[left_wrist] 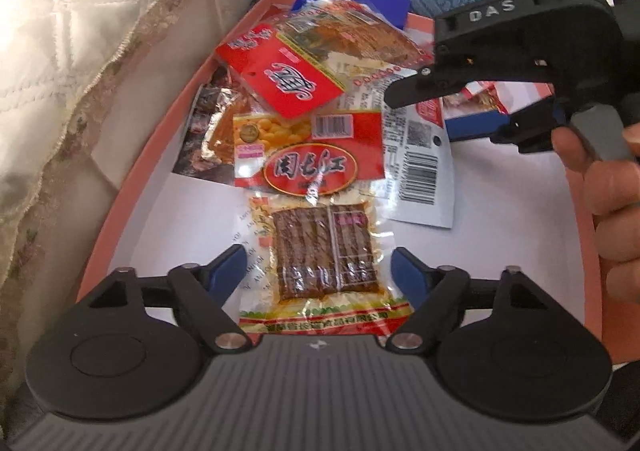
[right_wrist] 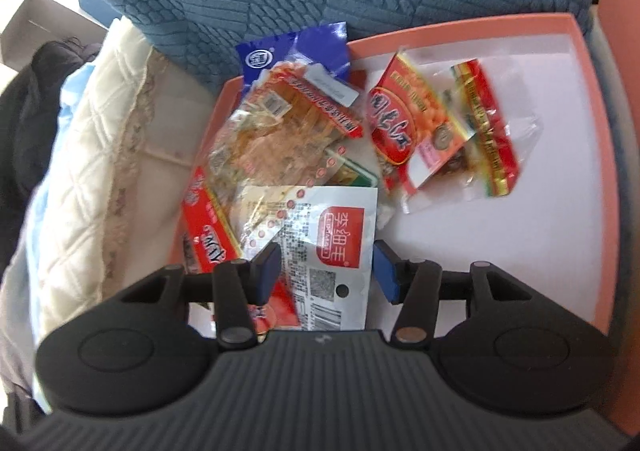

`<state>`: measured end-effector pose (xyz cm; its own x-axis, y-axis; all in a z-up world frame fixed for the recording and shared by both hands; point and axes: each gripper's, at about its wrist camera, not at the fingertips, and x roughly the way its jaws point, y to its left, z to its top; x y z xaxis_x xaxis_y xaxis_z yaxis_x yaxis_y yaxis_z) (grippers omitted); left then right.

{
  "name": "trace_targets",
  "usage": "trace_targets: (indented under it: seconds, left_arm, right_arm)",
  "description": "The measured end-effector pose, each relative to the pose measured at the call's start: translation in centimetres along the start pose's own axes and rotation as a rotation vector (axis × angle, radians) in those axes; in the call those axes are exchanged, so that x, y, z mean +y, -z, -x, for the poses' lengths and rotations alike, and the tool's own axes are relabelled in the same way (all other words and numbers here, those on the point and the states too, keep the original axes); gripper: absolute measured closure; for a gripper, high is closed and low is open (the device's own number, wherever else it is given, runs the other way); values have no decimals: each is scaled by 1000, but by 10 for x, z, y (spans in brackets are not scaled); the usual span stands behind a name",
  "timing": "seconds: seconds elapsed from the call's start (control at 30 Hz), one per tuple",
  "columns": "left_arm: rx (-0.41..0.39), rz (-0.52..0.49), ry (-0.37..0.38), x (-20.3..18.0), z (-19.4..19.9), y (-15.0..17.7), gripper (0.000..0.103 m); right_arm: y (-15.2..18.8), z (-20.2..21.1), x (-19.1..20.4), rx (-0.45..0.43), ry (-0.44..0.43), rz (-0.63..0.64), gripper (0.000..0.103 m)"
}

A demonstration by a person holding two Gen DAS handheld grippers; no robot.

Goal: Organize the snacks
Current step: 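Grasp the red meat strip packet with the left tool while the right tool grasps a white packet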

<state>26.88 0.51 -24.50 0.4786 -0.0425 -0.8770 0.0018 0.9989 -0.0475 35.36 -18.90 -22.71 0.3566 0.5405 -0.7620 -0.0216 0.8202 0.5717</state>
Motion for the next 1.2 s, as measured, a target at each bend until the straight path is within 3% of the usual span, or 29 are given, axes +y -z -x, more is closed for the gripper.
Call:
trace_targets:
  seconds: [0.23,0.37,0.5,0.67,0.8,1.0,1.13,1.2]
  left_arm:
    - [-45,-34,19,3,3,8,38]
    - [-53,-28,26,3,3,11,40]
    - [-59,-25,36,3,1,12,41]
    - [-77,20,64,10,1,13,42]
    - [-82,54,88,16,2,13,42]
    - [-87,88,124,24,-1,12,42]
    - [-83,165,186,36,-2,12,41]
    - [-92,215,235,45,0,15,30]
  right_arm:
    - [0,13,-2,-8,-118,-37,50]
    - [-1,18,5,-4,-260,-25,52]
    - [-1,4,18,31,-219,32,53]
    - [1,-18,31,69,-105,95,78]
    - [3,-17,31,86,-122,112,89]
    - [10,-26,18,169,-168,52,89]
    - [13,-23,21,199,-195,52,87]
    - [12,-22,17,207,-217,18,87]
